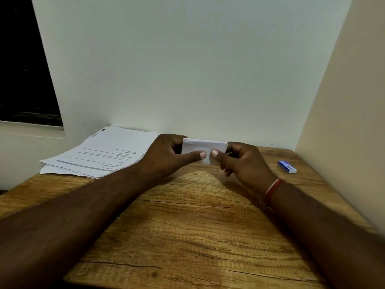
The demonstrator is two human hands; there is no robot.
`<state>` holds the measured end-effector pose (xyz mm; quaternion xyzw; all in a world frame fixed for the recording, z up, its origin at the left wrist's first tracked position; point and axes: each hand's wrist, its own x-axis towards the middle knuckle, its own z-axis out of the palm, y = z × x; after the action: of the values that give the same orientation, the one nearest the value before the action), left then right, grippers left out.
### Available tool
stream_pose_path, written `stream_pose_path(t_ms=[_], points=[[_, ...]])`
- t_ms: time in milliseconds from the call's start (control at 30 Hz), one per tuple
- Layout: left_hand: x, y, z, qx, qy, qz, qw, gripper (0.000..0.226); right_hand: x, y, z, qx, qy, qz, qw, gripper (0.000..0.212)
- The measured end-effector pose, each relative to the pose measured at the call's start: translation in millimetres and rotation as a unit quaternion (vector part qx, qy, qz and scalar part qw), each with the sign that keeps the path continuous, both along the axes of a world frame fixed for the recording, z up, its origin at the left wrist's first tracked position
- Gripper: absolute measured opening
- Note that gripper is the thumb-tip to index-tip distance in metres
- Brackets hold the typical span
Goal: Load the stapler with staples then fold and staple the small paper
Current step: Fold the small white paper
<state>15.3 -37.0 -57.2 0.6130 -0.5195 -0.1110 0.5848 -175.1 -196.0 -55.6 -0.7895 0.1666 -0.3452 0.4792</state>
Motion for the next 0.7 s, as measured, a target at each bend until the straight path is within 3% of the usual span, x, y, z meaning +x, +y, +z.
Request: stream_pose_path(t_ms=[233,433,700], points=[[-6.7,2.4,0.1,0.018,0.022,-0.017,0.999,0.025,1.5,1.7,-1.1,0.031,-0.027,0.02,0.999,0.032],[-11.2,2.5,3.2,-0.017,0.042,-0.012,0.999,0.014,-1.2,4.4,0.0,0.038,-0.024,0.038,0.998,0.024],[-8.1,-0.2,0.1,-0.009,-0.026,-0.013,1.0,0.011,-2.1,2.1,2.0,0.024,-0.048,0.057,0.997,0.017]])
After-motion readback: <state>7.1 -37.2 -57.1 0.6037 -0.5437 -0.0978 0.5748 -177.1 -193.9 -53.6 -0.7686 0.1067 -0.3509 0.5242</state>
